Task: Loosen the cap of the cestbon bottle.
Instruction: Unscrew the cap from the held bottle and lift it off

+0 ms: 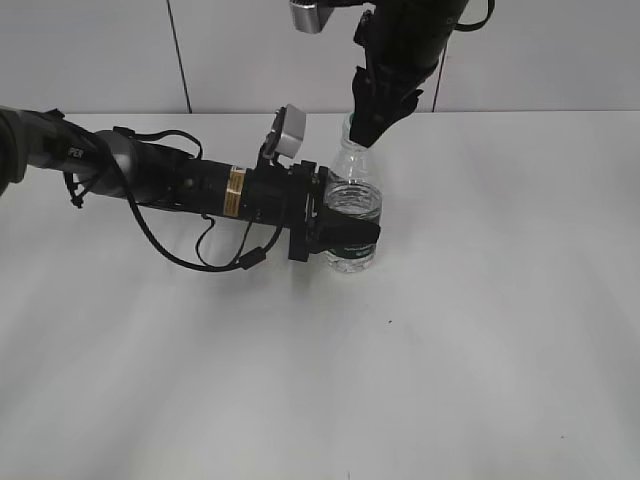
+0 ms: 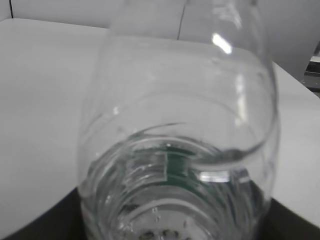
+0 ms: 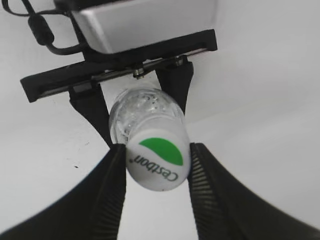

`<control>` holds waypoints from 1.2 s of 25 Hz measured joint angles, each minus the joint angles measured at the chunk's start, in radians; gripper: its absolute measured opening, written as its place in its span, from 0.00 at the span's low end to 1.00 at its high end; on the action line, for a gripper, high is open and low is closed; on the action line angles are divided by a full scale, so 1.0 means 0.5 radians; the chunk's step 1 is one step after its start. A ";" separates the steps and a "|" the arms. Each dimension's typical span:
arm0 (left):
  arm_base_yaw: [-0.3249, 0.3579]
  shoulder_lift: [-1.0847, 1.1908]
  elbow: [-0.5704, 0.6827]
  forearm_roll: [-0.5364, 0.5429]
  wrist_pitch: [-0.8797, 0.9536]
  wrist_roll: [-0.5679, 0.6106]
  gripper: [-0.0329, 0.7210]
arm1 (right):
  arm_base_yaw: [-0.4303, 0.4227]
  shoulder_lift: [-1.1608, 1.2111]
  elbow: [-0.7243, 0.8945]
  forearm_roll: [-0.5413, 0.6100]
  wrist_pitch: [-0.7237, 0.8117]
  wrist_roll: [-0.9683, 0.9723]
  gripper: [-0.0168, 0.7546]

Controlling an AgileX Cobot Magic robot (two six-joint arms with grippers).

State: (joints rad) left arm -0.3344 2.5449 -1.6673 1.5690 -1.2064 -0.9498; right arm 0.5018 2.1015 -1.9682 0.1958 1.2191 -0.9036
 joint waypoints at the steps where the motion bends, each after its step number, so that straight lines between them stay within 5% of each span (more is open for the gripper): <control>1: 0.000 0.000 0.000 0.000 0.000 0.000 0.58 | 0.000 0.000 0.000 -0.001 0.000 -0.056 0.41; 10: 0.000 -0.002 0.000 0.002 0.000 -0.005 0.58 | 0.000 0.000 0.000 -0.012 0.000 -0.455 0.41; 21: 0.000 -0.003 0.000 0.004 0.000 -0.006 0.58 | 0.000 -0.103 0.000 -0.030 0.002 -0.495 0.40; 30: 0.000 -0.003 0.000 0.002 0.003 -0.006 0.58 | -0.044 -0.142 -0.026 -0.032 0.004 0.139 0.40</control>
State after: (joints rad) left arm -0.3344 2.5436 -1.6673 1.5702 -1.2051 -0.9530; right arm 0.4800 2.0303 -1.9812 0.1800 1.2209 -0.8341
